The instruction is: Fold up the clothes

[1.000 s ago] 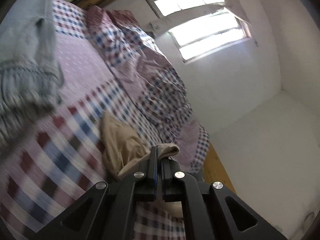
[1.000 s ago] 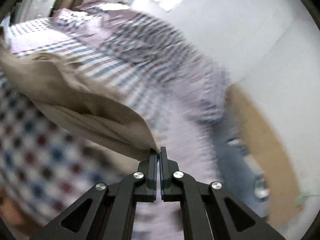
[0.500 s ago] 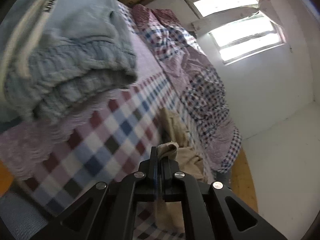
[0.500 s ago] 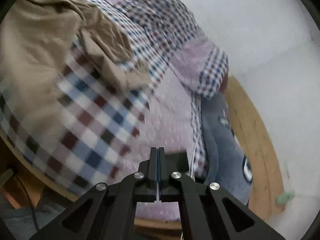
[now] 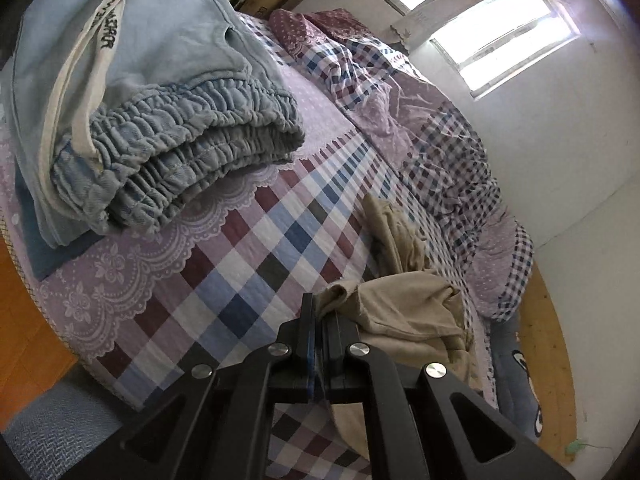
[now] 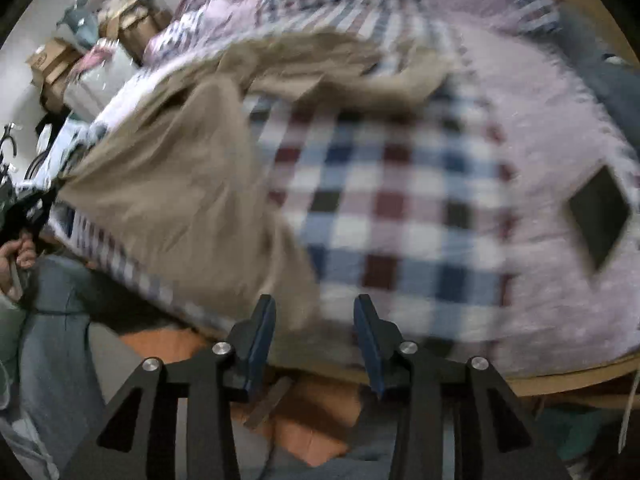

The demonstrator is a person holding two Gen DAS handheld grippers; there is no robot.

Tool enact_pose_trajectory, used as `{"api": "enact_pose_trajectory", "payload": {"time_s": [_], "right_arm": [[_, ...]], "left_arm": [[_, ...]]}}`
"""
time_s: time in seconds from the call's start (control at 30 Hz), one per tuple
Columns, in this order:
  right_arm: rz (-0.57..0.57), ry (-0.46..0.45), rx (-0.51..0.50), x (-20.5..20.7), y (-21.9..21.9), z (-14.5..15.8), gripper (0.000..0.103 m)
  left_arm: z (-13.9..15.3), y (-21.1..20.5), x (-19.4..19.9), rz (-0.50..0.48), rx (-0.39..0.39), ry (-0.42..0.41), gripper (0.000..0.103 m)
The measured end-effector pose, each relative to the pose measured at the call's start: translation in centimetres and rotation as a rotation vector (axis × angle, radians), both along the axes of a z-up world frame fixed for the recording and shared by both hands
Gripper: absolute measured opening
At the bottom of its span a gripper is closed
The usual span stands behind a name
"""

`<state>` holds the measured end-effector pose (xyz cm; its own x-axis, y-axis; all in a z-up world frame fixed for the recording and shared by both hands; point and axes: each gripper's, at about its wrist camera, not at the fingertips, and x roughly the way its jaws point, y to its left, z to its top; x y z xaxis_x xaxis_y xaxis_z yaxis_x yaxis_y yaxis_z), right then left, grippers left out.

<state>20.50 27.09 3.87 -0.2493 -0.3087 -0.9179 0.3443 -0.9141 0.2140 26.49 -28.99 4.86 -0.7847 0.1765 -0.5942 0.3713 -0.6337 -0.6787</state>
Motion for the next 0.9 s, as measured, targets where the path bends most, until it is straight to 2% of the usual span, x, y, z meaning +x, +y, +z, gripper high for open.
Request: {"api": "enact_pose_trajectory", "payload": {"time_s": [0.17, 0.27, 0.3, 0.33, 0.37, 0.47, 0.57, 0.7, 0.8, 0.87, 0.9], "right_arm": [[-0.013, -0.085, 0.081, -1.7, -1.0, -2.9, 0.043], [-0.014, -0.071, 0.101, -2.0, -2.1, -3.3, 0.043], [-0.003, -0.054, 0.117, -1.9, -2.7, -3.4, 0.037], [0.008, -0.031, 0.148, -2.1, -3.2, -3.3, 0.025], [0.023, -0.009, 0.179, -1.9, -3.7, -3.1, 0.002], [0.051, 0.055, 0.249, -0.9, -4.1, -1.6, 0.002], [0.035, 0.125, 0.341, -0.7, -1.9, 0.8, 0.001], [-0.031, 0.189, 0.416, -1.2, 2.8, 4.7, 0.0], [-0.077, 0.195, 0.427, -1.2, 6.0, 6.7, 0.001], [-0.09, 0.176, 0.416, -1.6, 7.1, 7.1, 0.001], [-0.081, 0.15, 0.419, -1.7, 7.1, 6.3, 0.001]], "left_arm": [[-0.1, 0.0, -0.7, 0.003, -0.008, -0.008, 0.001], [-0.2, 0.1, -0.9, 0.0, -0.015, -0.018, 0.001], [-0.3, 0.2, -1.0, -0.001, -0.017, -0.021, 0.001], [-0.3, 0.3, -1.2, -0.002, -0.02, -0.024, 0.001], [-0.3, 0.3, -1.2, -0.003, -0.023, -0.027, 0.001], [-0.2, 0.7, -1.3, -0.012, -0.038, -0.036, 0.001], [-0.2, 1.3, -1.1, -0.038, -0.038, -0.04, 0.001], [-1.1, 2.6, -0.5, -0.085, 0.032, -0.061, 0.001], [-1.3, 4.9, 0.4, -0.139, 0.04, -0.061, 0.001], [-1.4, 6.4, 0.9, -0.164, 0.021, -0.078, 0.001], [-1.5, 6.9, 1.1, -0.17, 0.011, -0.093, 0.001]]}}
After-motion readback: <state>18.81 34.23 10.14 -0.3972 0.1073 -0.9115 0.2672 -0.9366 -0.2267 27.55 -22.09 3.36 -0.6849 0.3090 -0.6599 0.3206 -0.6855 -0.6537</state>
